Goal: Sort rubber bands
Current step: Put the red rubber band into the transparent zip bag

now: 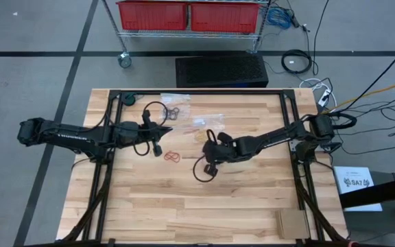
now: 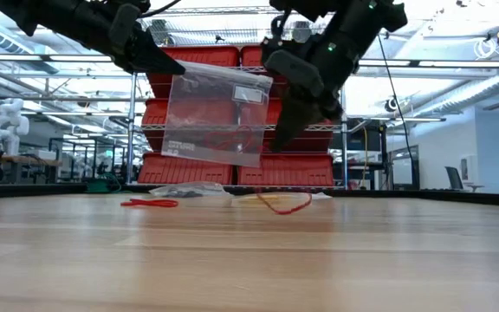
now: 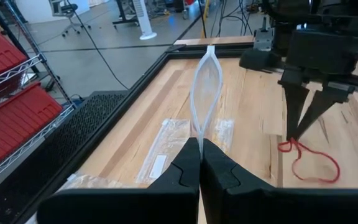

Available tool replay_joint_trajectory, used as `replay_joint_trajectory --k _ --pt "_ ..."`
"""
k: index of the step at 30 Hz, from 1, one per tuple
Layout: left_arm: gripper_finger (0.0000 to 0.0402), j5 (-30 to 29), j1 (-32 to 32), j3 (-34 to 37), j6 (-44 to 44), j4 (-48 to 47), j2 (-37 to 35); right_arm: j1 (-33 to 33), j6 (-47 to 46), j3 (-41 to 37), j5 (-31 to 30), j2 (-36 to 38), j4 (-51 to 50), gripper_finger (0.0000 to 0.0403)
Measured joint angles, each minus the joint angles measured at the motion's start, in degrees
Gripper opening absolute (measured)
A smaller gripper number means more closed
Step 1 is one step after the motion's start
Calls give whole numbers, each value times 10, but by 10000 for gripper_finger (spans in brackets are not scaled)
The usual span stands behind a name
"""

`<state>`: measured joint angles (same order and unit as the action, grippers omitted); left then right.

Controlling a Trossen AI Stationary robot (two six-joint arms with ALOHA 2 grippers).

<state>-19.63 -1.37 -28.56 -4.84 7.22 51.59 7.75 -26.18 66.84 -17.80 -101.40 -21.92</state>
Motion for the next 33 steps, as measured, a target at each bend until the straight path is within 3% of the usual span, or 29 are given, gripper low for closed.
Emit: replay_joint_trajectory --k 5,11,17,20,25,33 --pt "0 0 0 0 0 -1 0 15 38 0 -55 0 50 0" --pt "0 0 0 0 0 -3 0 49 47 0 -57 -8 0 0" --pt "0 -1 0 0 0 -1 0 62 -5 1 27 -42 -14 0" --pt "0 -1 0 0 0 0 0 57 -26 1 33 -62 -11 6" --pt "0 -1 0 0 0 -1 0 41 -36 1 94 -82 -3 44" --pt "0 -1 0 0 0 -3 0 30 -73 1 138 -81 -2 152"
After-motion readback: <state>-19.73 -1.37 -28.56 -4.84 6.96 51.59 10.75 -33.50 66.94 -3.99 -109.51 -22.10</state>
